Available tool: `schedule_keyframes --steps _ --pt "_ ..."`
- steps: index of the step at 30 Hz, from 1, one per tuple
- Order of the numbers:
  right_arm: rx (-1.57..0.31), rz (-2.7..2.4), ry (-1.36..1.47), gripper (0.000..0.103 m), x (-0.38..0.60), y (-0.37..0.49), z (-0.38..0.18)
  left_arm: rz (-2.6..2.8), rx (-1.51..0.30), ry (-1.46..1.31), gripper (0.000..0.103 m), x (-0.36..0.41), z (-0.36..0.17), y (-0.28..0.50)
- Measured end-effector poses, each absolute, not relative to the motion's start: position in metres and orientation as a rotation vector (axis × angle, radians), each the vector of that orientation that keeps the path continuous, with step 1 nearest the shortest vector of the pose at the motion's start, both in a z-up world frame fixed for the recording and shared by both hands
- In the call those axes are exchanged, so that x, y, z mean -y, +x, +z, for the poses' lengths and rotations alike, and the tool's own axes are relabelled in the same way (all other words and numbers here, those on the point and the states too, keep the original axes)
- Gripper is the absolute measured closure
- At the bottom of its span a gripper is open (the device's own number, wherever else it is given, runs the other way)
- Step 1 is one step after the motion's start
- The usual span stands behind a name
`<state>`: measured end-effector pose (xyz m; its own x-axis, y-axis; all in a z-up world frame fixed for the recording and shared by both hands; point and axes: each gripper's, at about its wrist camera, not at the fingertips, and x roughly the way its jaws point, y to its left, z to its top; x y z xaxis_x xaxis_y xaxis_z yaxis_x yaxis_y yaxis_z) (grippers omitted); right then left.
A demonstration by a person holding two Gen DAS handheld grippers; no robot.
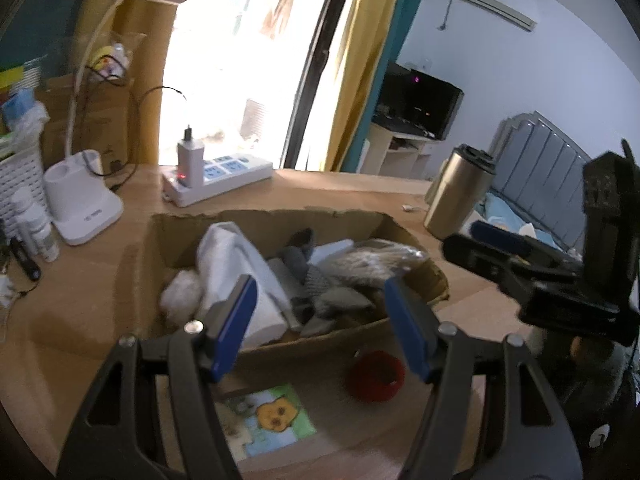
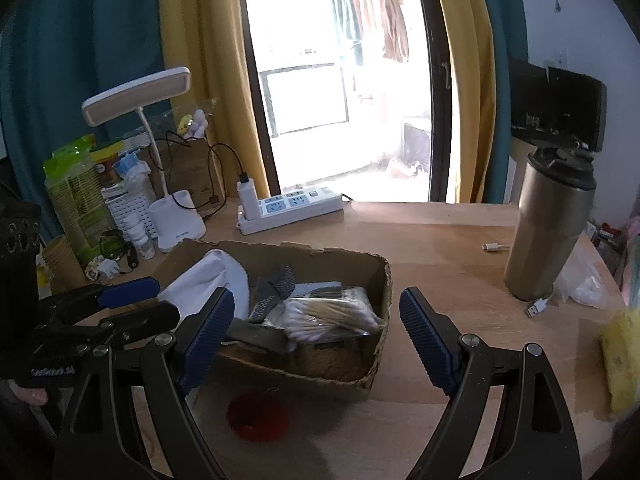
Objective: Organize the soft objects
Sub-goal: 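Withdraw both grippers toward the red pompom keychain and the cartoon tissue pack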
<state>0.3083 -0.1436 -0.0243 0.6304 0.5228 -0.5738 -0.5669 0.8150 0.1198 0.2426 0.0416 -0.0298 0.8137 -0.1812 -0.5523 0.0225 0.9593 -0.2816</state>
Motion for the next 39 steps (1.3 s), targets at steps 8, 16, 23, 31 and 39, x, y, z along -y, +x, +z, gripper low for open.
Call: schedule_keyframes --steps 8,16,23,31,39 --pt "-0.616 0.636 -0.094 0.016 0.141 0.283 -0.017 -0.059 -0.591 -0.285 0.035 -0.054 -0.028 0.217" --pt "-0.615 0.646 -0.108 0.016 0.134 0.263 -0.018 -0.046 -0.583 -0.314 0.034 -0.064 -0.032 0.195" --pt "-0.635 0.657 -0.121 0.016 0.126 0.247 -0.028 -0.017 -0.601 -0.340 0.026 -0.076 -0.043 0.177" --pt "-0.674 0.665 -0.132 0.016 0.122 0.237 -0.043 0.032 -0.644 -0.358 0.026 -0.086 -0.066 0.161" --pt "-0.737 0.672 -0.161 0.016 0.115 0.234 -0.070 0.040 -0.688 -0.381 0.026 -0.086 -0.091 0.152"
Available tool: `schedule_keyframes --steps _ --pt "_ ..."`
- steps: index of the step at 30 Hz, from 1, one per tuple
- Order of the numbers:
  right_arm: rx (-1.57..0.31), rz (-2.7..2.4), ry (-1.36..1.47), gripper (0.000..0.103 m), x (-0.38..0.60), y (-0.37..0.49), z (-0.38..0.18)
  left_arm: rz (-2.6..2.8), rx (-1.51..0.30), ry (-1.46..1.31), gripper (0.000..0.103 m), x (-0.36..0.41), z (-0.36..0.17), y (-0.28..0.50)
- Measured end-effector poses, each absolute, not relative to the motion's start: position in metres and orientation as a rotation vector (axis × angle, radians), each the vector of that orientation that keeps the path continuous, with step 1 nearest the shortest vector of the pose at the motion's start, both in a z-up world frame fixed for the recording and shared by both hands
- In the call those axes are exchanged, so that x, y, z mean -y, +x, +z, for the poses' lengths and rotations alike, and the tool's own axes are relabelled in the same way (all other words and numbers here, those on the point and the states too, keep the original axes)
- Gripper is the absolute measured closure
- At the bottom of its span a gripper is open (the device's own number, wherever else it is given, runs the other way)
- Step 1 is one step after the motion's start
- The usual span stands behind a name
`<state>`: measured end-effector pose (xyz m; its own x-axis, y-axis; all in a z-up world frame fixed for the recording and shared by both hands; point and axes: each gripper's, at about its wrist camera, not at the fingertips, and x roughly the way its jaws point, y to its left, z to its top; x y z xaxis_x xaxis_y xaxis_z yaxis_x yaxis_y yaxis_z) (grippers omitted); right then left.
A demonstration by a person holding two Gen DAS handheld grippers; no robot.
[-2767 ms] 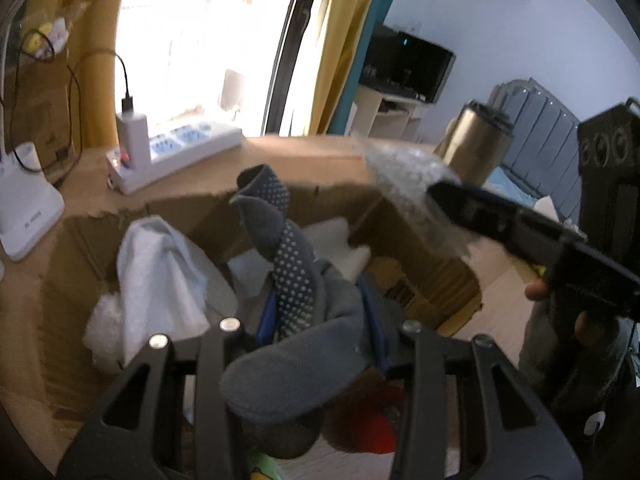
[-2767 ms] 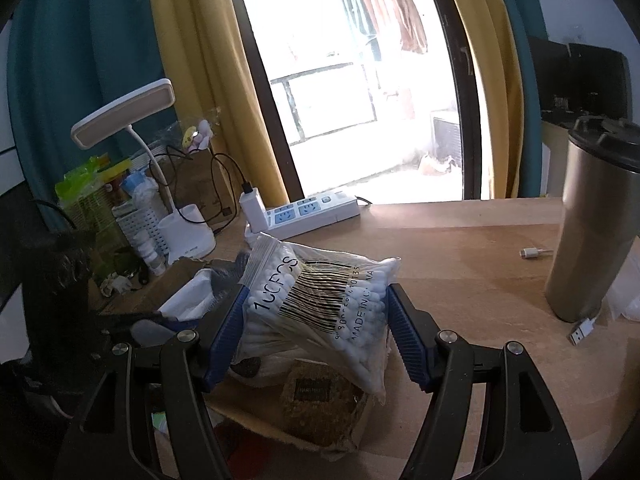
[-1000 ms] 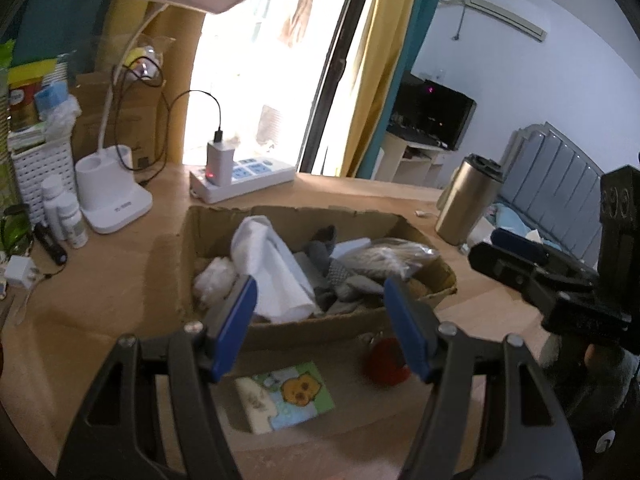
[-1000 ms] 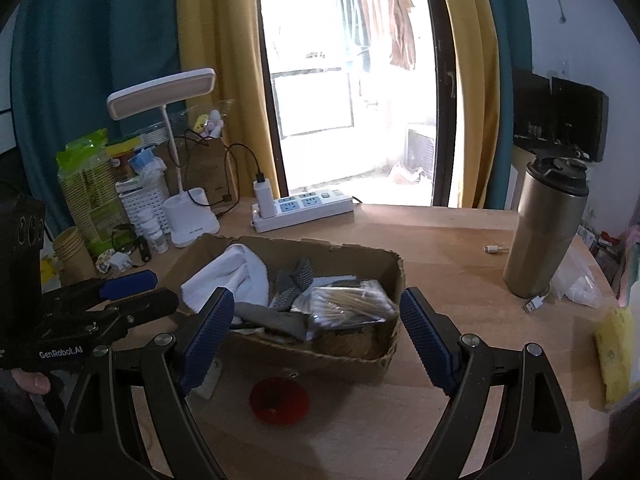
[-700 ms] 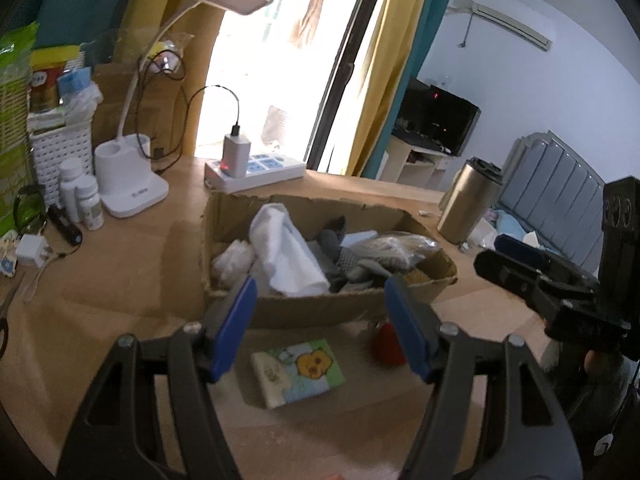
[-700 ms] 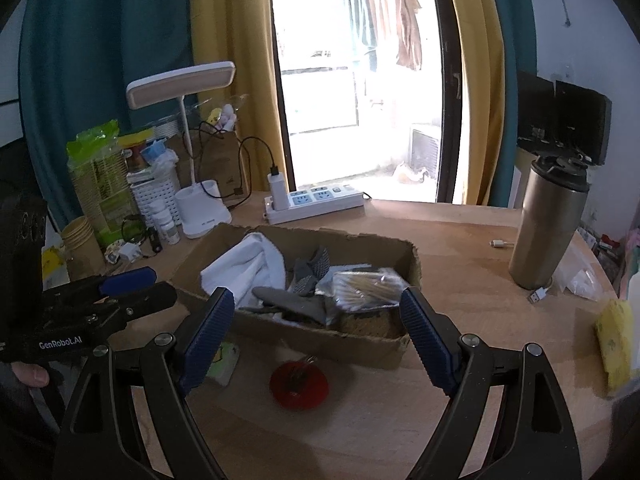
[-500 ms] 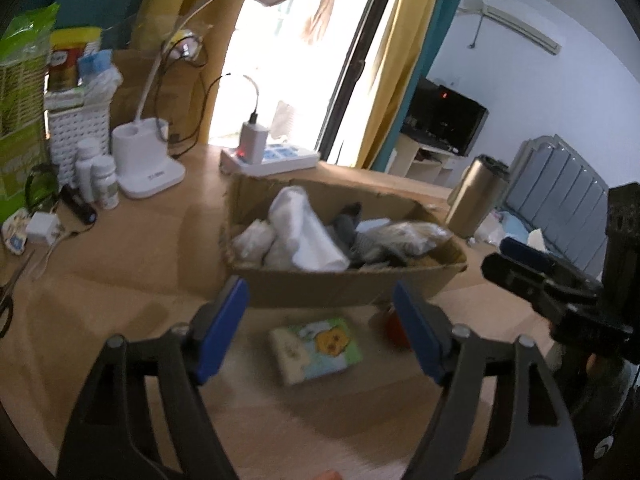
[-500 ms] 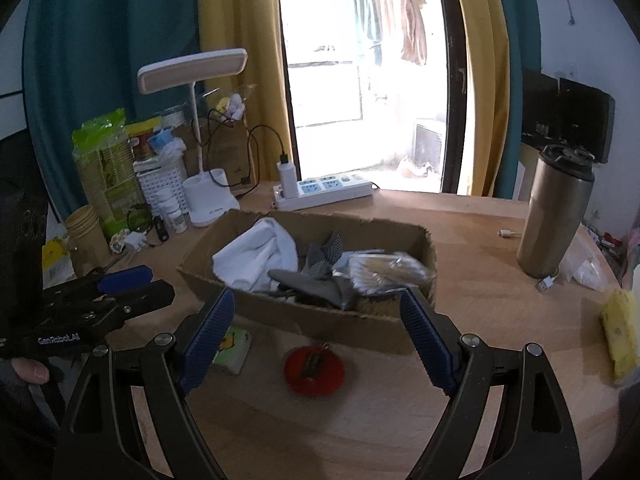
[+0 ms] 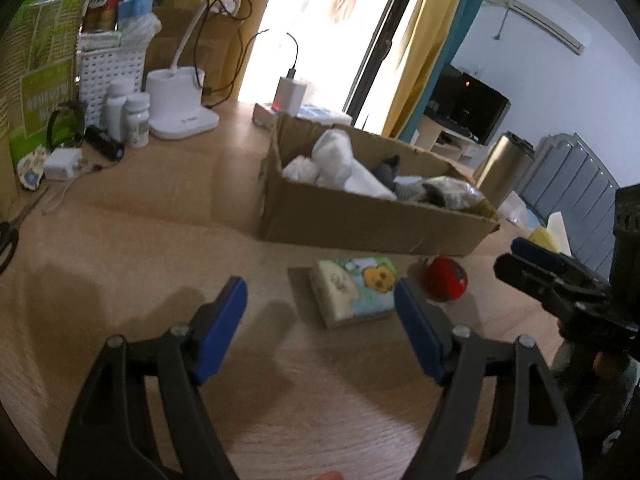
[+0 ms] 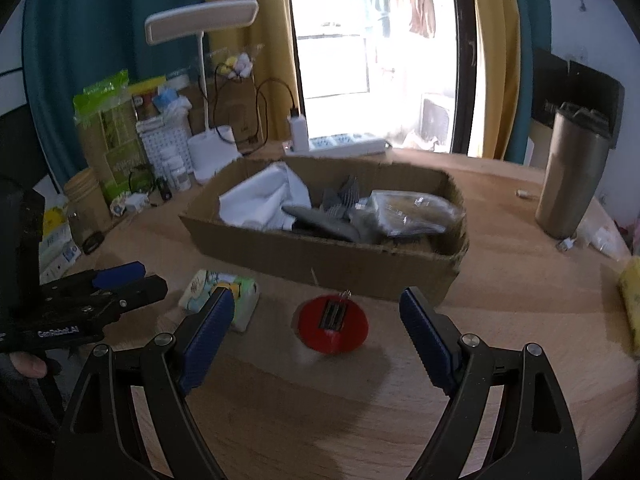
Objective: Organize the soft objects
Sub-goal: 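Withdraw both grippers toward the red pompom keychain and the cartoon tissue pack, then grasp the red pompom keychain with the right gripper while the left grasps the cartoon tissue pack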
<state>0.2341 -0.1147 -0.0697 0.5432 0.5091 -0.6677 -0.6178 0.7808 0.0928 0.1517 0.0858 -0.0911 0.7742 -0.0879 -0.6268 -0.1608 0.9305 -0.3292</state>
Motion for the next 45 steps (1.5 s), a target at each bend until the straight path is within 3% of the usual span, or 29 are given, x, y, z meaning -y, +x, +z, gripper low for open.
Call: schedule_keyframes --steps 11,17,33,38,45 --pt "-0.824 0.666 -0.171 0.016 0.107 0.248 -0.097 0.034 -0.728 -0.347 0.026 -0.079 -0.101 0.155" --pt "-0.851 0.696 -0.176 0.016 0.104 0.254 -0.102 0.026 -0.743 -0.332 0.020 -0.069 -0.099 0.170" --pt "-0.888 0.726 -0.174 0.022 0.110 0.276 -0.111 0.002 -0.821 -0.254 0.020 -0.039 -0.102 0.212" --pt "-0.897 0.730 -0.155 0.027 0.114 0.283 -0.111 0.012 -0.848 -0.246 0.020 -0.036 -0.107 0.222" --pt "-0.917 0.745 -0.124 0.042 0.116 0.289 -0.112 0.018 -0.874 -0.232 0.020 -0.033 -0.111 0.229"
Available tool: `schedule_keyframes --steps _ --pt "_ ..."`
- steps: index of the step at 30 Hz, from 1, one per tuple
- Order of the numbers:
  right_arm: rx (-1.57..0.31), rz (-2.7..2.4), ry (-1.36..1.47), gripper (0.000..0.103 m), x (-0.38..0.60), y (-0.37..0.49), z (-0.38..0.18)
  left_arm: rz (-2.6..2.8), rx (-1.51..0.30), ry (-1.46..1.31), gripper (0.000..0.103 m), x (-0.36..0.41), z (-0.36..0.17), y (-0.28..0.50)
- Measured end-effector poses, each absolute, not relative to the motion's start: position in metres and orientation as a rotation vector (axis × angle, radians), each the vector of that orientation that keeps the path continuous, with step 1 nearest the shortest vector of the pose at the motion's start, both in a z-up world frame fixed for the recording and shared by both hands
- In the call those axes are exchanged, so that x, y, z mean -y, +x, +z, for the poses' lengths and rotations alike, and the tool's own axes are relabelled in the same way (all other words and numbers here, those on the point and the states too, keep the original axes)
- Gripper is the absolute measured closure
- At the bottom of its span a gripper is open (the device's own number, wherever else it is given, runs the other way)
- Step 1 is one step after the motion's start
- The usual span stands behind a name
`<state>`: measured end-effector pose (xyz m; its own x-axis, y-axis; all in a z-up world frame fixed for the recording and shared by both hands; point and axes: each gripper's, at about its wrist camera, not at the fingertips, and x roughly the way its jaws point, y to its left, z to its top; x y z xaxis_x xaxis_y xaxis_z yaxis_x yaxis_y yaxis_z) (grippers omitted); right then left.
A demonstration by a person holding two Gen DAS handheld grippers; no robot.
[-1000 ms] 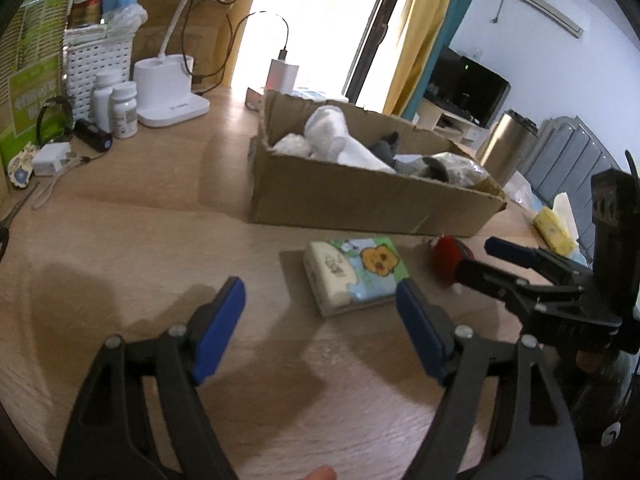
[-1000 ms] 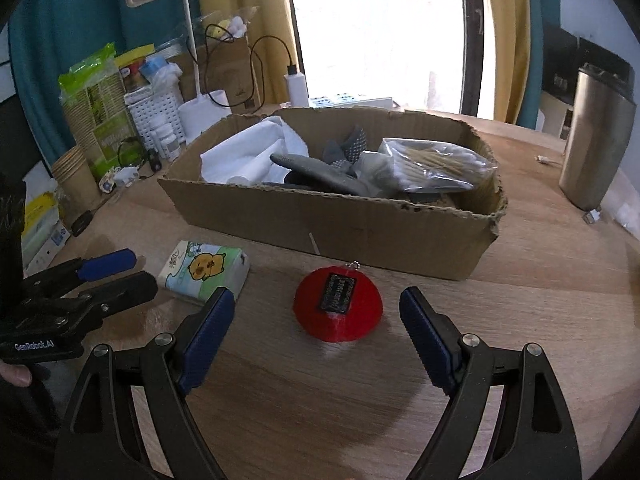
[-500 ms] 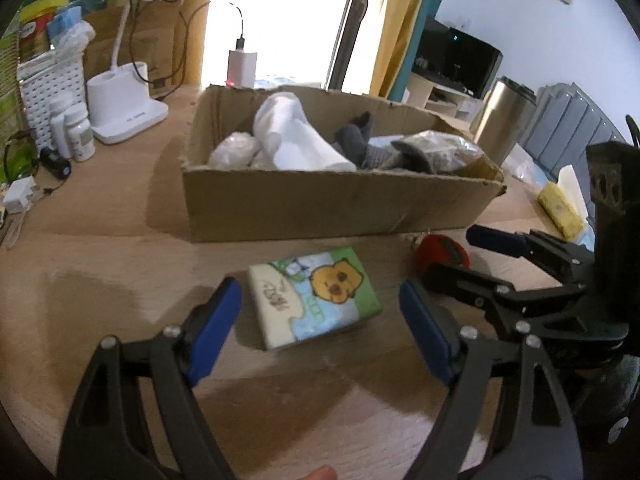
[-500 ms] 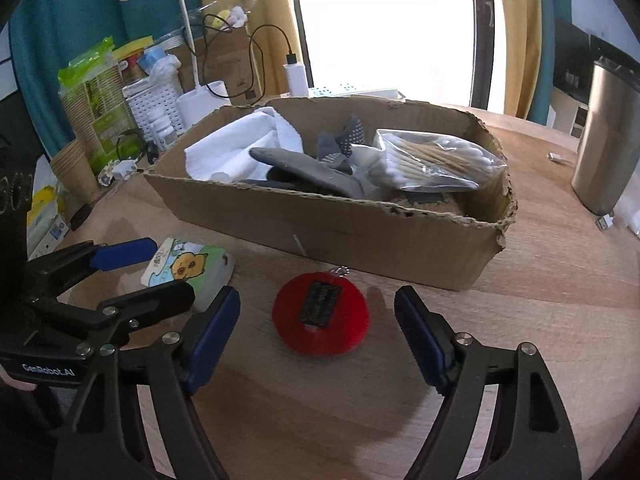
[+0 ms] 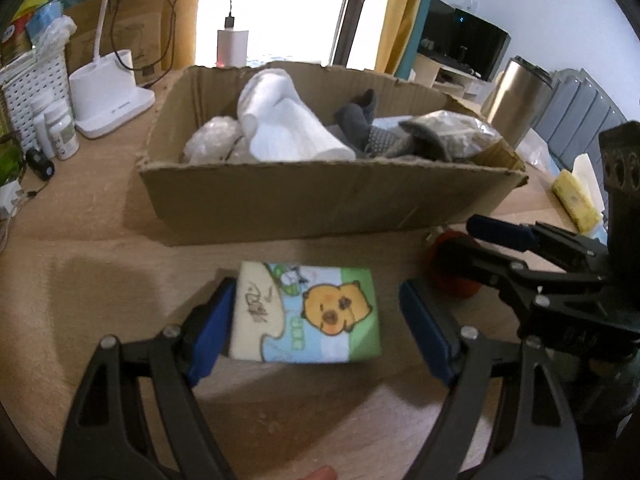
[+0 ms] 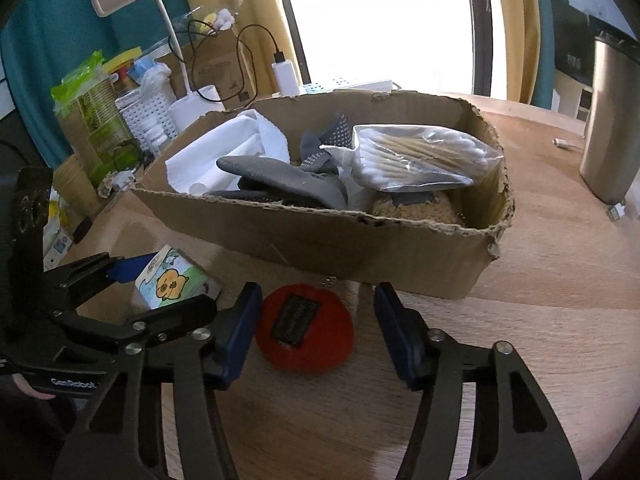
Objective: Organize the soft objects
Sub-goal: 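Grasp the red pompom keychain with the right gripper while the left grasps the cartoon tissue pack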
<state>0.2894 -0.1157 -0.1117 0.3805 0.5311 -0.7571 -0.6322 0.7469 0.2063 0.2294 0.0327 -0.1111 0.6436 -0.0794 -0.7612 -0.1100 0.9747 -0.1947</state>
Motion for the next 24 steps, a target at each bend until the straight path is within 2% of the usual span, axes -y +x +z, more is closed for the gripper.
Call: schedule_keyframes --steps 3,11,13,14,15,24 --pt "-0.922 0.753 -0.125 0.049 0.114 0.290 -0.112 0.021 -0.874 -0.228 0.020 -0.032 -0.111 0.230" --pt "-0.936 0.764 -0.129 0.057 0.111 0.291 -0.113 0.016 -0.875 -0.205 0.021 -0.030 -0.112 0.232" --pt "-0.946 0.770 -0.136 0.061 0.110 0.291 -0.115 0.010 -0.871 -0.211 0.026 -0.030 -0.112 0.231" --pt "-0.950 0.772 -0.141 0.061 0.109 0.291 -0.115 0.005 -0.868 -0.215 0.034 -0.030 -0.111 0.230" --pt "-0.950 0.772 -0.145 0.062 0.108 0.291 -0.116 0.003 -0.868 -0.217 0.035 -0.030 -0.111 0.230" --pt "-0.927 0.764 -0.173 0.065 0.105 0.287 -0.114 -0.034 -0.848 -0.228 0.036 -0.029 -0.107 0.221"
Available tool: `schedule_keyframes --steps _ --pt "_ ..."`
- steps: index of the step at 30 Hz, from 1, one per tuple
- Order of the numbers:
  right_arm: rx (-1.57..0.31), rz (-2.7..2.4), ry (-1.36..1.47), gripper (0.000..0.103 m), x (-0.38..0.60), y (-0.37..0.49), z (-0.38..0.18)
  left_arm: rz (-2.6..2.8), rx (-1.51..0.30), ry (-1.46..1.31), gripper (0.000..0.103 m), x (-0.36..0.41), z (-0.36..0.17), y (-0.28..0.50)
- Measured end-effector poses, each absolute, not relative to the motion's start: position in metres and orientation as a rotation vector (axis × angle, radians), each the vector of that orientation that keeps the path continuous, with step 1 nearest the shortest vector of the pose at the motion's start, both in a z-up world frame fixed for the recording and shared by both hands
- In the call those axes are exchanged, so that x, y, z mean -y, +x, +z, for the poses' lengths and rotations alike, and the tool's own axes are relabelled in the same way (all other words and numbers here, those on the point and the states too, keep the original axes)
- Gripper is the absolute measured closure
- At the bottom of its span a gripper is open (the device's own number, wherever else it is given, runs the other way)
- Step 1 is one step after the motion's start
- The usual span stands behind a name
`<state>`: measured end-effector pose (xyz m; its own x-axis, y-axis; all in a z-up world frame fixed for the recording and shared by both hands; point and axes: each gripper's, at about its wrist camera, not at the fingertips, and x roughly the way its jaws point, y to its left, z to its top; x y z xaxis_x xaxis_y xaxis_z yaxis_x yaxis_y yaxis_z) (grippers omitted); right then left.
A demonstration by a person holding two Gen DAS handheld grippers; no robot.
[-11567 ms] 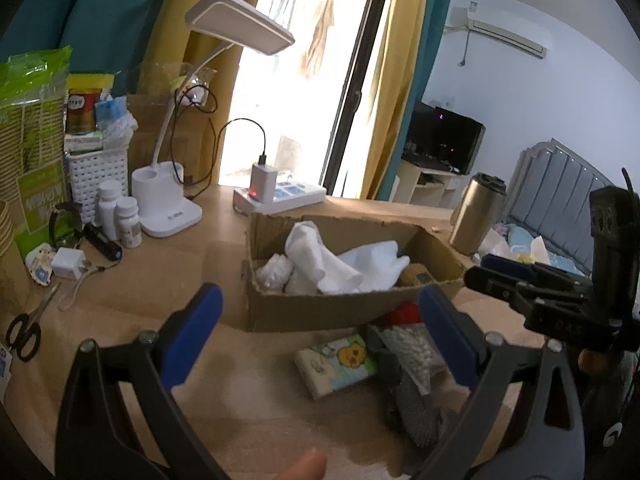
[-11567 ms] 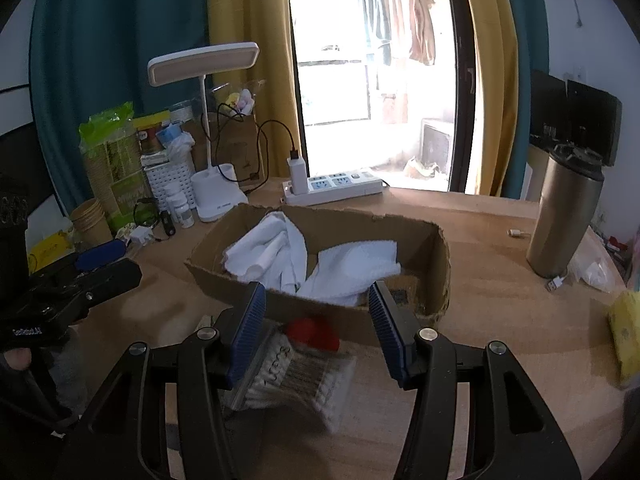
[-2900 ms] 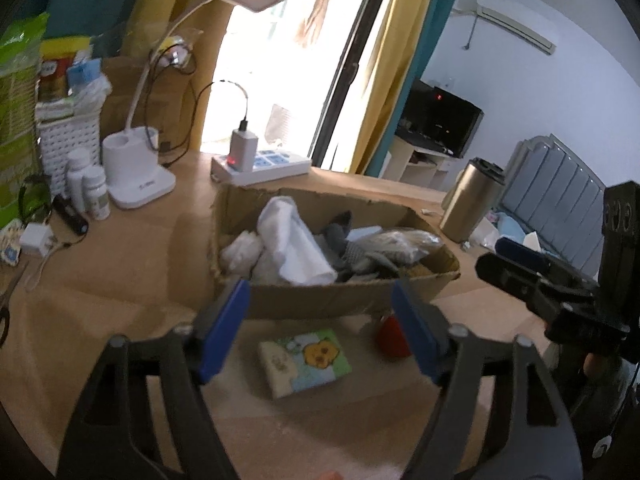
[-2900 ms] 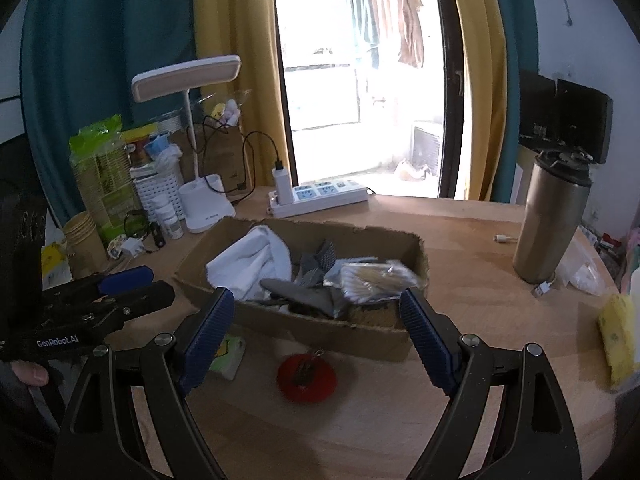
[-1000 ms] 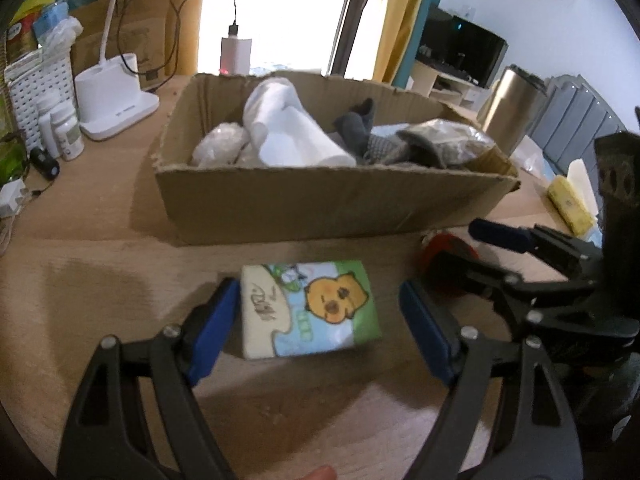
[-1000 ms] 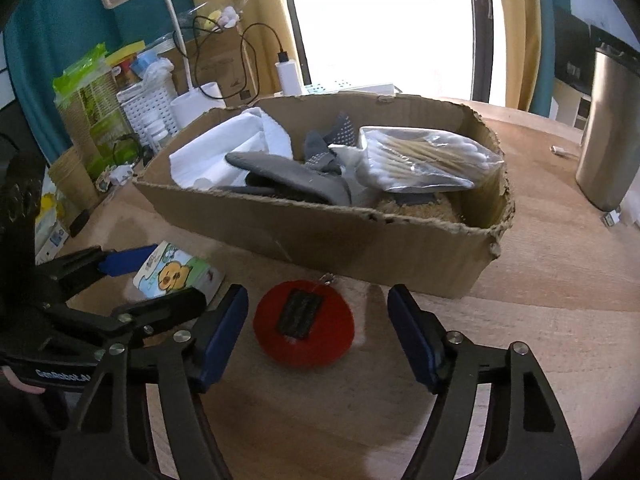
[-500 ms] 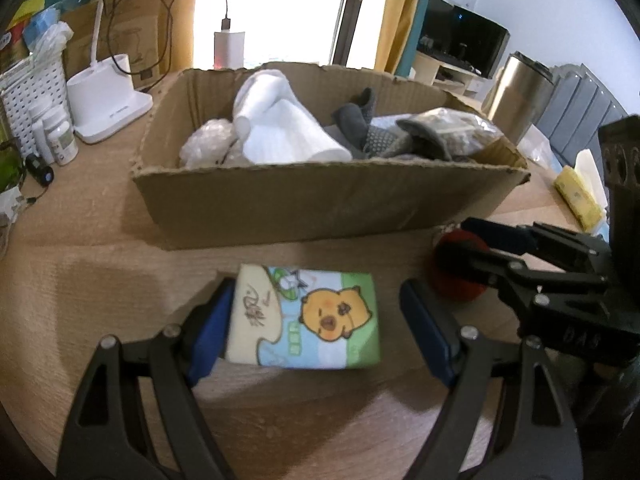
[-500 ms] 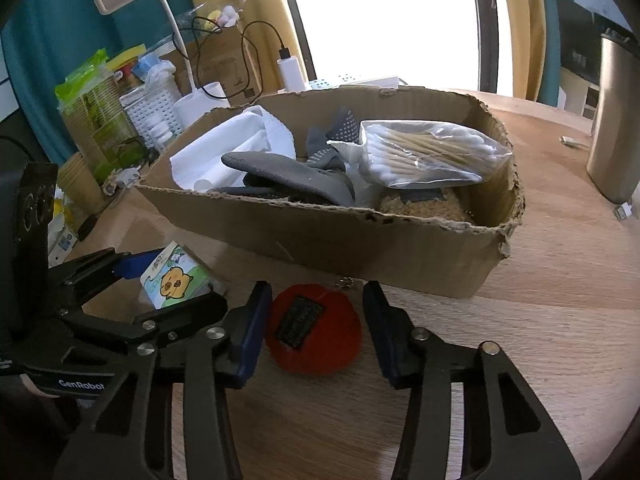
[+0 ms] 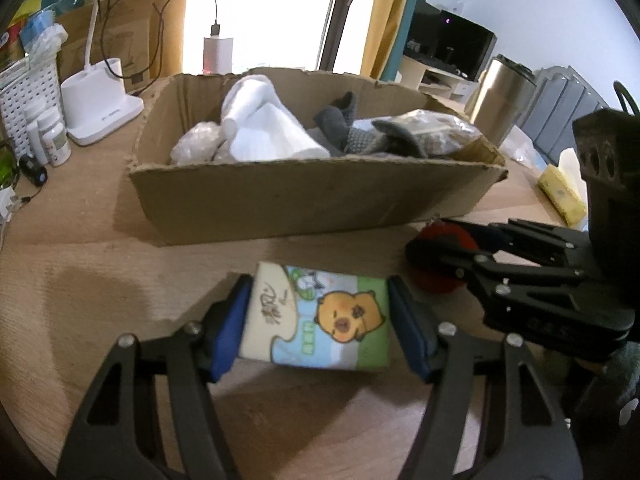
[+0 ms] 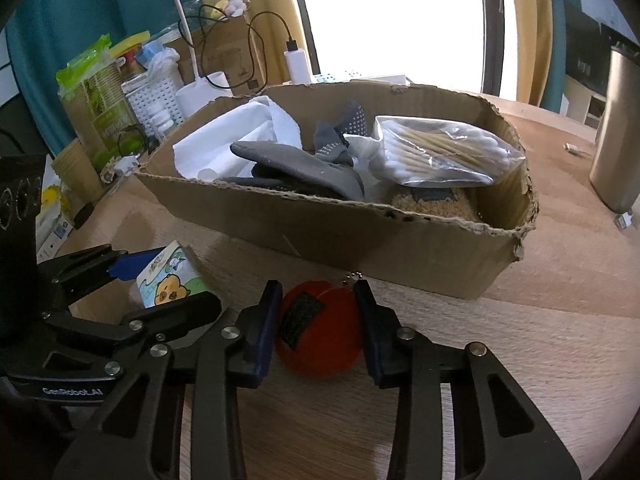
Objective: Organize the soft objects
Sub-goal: 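Grasp the red pompom keychain with the right gripper while the left grasps the cartoon tissue pack, then carry both items to the box and open the left gripper over it while the right holds the pompom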
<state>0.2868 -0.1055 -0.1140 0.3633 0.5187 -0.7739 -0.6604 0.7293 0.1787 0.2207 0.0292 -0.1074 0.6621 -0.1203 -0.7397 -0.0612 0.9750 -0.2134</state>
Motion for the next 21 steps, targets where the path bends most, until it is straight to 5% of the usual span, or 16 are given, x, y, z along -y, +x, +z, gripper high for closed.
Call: schedule_keyframes --steps 21 --pt "-0.843 0.756 -0.190 0.065 0.111 0.267 -0.089 -0.058 -0.772 -0.252 0.036 -0.033 -0.087 0.200"
